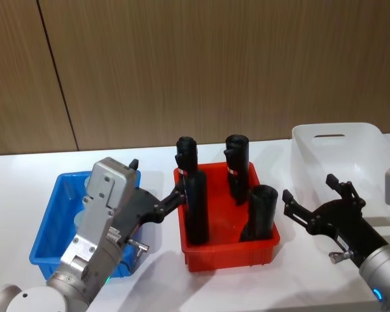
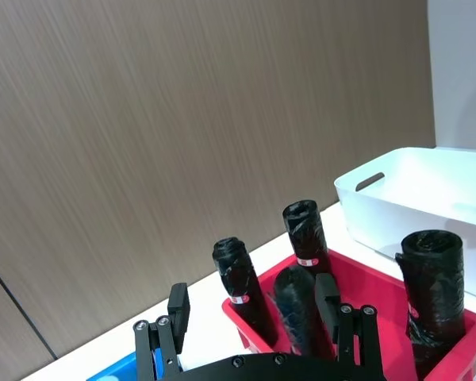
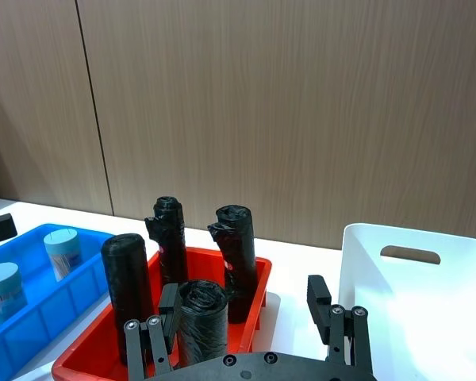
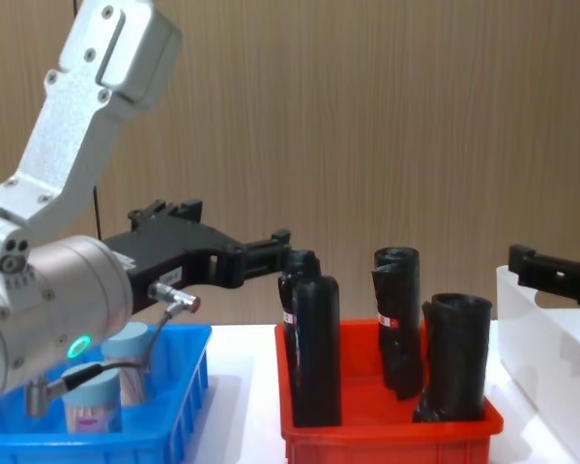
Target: Pick the cotton swabs from the blue box and place them into the white box.
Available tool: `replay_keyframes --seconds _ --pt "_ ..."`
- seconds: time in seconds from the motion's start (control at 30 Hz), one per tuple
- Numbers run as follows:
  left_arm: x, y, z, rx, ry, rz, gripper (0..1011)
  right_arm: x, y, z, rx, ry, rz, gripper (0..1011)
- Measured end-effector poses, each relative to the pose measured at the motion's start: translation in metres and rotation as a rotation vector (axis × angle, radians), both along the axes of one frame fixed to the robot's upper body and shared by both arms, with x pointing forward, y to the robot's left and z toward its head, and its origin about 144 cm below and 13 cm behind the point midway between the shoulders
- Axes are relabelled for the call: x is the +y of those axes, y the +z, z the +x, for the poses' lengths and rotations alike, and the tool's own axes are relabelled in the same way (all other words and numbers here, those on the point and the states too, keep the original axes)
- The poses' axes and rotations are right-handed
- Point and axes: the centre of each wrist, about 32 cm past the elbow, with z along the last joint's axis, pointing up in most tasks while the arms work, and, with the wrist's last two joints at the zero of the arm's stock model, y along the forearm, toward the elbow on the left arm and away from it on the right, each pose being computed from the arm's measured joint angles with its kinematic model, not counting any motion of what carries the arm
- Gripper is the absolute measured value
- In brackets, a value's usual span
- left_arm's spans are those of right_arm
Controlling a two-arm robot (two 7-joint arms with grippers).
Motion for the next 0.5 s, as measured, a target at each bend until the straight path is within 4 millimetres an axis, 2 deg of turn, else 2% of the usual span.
replay_keyframes --seconds 0.5 --pt "0.024 -0.002 -0.002 0.097 0.086 0.021 1004 0.0 0.0 0.0 0.0 0.0 0.0 1002"
